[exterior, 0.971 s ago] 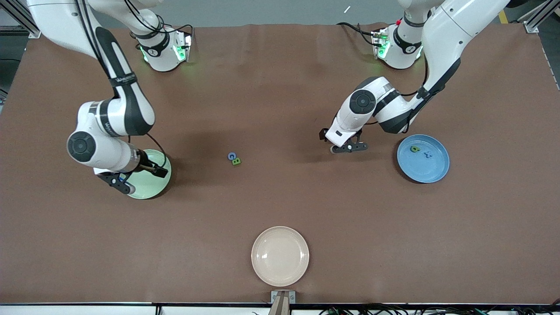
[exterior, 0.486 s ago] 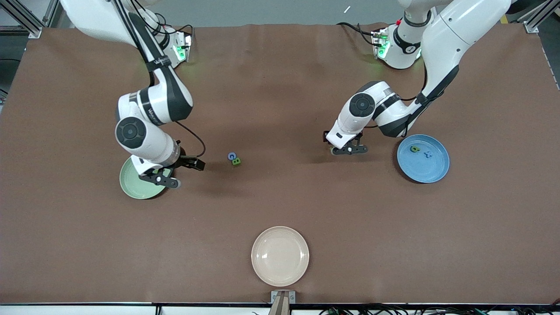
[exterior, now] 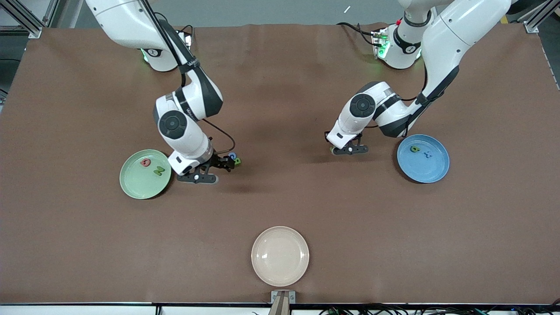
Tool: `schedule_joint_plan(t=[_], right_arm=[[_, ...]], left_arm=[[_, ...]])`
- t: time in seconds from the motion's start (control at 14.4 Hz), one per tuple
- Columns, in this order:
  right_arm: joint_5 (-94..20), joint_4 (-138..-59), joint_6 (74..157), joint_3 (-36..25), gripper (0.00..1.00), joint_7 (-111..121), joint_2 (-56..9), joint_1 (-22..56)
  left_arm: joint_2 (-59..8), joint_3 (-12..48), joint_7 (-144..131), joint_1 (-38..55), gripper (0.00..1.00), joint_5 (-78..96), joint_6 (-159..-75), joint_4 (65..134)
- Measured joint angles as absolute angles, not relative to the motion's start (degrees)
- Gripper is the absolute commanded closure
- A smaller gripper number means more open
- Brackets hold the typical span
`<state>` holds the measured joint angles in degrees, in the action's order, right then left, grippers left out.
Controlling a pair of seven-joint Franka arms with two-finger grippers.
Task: Sort upper and lower case letters into plates
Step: 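Grasp the blue e with the left gripper while the right gripper reaches the B, then carry the e to the blue plate while the right gripper grasps the B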
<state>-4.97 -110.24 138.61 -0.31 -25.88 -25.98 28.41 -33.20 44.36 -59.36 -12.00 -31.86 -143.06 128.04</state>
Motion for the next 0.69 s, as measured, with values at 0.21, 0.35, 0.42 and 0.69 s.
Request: schedule_joint_plan(t=[0.21, 0.35, 0.42, 0.69], right_arm=[[-4.89, -110.32, 138.68, -0.29, 0.08, -22.27, -27.07, 30.37], [-4.77, -110.56, 139.36, -0.29, 0.08, -21.79, -28.27, 31.96], [-4.72, -110.73, 140.09, -0.30, 0.08, -21.80, -29.12, 32.97], [-4.68, -113.04, 144.31, -0.35, 0.08, -21.89, -31.19, 35.59]], left_arm=[[-32.97, 44.44, -59.39, -12.10, 0.80, -32.09, -143.06, 128.05], [-32.91, 44.37, -59.60, -12.20, 0.88, -32.15, -143.08, 128.05], [-32.91, 44.36, -60.26, -12.26, 0.90, -32.15, -143.09, 128.03], [-32.25, 43.61, -61.76, -13.58, 0.92, -32.74, -143.09, 127.83]])
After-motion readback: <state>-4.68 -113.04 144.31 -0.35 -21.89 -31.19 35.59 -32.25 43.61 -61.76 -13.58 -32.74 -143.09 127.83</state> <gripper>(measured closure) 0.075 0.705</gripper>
